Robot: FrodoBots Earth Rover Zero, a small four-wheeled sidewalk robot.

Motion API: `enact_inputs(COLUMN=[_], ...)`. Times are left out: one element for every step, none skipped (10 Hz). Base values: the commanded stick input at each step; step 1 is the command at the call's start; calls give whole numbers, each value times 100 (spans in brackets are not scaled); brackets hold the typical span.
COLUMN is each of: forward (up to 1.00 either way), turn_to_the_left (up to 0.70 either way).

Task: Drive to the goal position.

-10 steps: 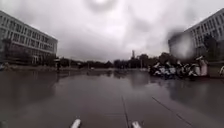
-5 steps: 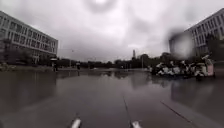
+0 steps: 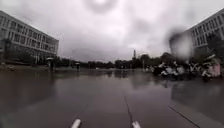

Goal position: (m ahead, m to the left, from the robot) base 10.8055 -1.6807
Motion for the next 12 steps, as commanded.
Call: enact_inputs(forward=[70, 70, 70, 70, 70, 70, 70, 70, 70, 70, 70, 70], turn_to_the_left=[0, 0, 0, 0, 0, 0, 0, 0, 0, 0, 0, 0])
